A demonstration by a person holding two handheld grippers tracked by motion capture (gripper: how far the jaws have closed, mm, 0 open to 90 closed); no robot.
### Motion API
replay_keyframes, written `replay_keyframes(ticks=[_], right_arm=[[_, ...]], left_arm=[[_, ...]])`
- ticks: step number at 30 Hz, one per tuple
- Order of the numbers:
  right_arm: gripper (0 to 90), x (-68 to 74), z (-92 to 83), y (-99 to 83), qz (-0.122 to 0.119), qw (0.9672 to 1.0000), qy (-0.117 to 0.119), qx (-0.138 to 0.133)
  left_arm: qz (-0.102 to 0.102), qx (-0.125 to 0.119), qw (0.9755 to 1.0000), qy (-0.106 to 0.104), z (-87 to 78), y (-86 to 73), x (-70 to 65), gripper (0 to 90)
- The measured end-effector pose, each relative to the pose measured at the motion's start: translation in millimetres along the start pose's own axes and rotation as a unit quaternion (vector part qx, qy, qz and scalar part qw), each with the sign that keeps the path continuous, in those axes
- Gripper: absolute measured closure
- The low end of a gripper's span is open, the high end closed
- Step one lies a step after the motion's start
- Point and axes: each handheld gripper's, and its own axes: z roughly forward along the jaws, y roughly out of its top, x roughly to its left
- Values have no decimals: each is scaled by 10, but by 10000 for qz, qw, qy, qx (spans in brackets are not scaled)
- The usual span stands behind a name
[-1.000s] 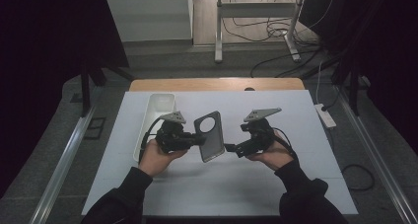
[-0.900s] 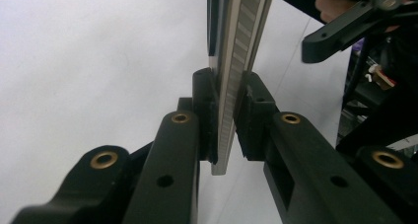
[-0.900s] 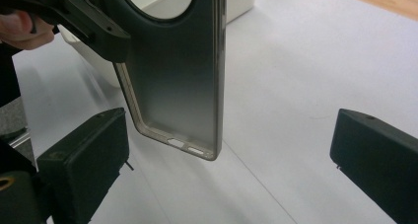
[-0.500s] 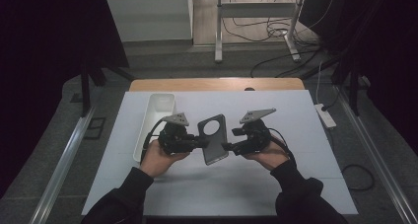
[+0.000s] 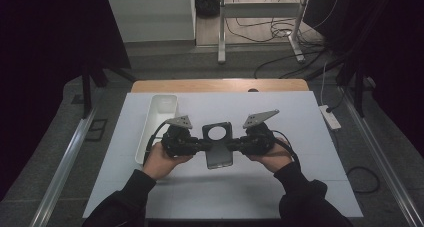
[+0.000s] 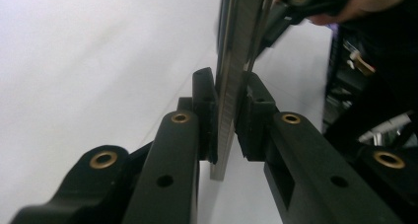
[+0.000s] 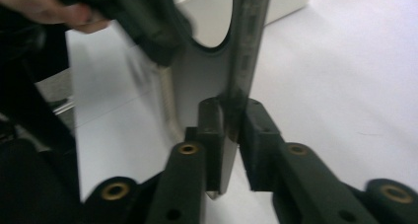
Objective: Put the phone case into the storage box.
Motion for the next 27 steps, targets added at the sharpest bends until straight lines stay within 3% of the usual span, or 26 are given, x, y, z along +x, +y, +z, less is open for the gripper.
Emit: replay_keyframes(ticks=[5,10,12,19,20,21,23,27], right_arm=[[814,50,12,24,43,9998,-178,-17],[814,84,4,36,-13,9987,-509,-8],[814,85,-8,36,-51,9972,-749,-21],[814,60,-49,16,187,9937,-1095,-132],[813,54,-52,11,229,9928,-1160,-173],[813,54,-52,11,229,9928,-1160,-173],[813,48,-71,1,363,9902,-1323,-253],[814,76,-81,-5,456,9862,-1554,-340]], left_arm=[[-2,-92,9998,186,-7,-1,-2,767],[-30,-295,9984,482,-56,6,8,544],[-9,-326,9979,562,-68,5,17,432],[-99,-467,9931,1069,-103,-12,64,183],[-99,-467,9931,1069,-103,-12,64,142],[-123,-486,9918,1175,-107,-12,68,142],[-156,-484,9899,1322,-114,-11,75,44],[-327,-440,9862,1565,-124,-13,98,0]])
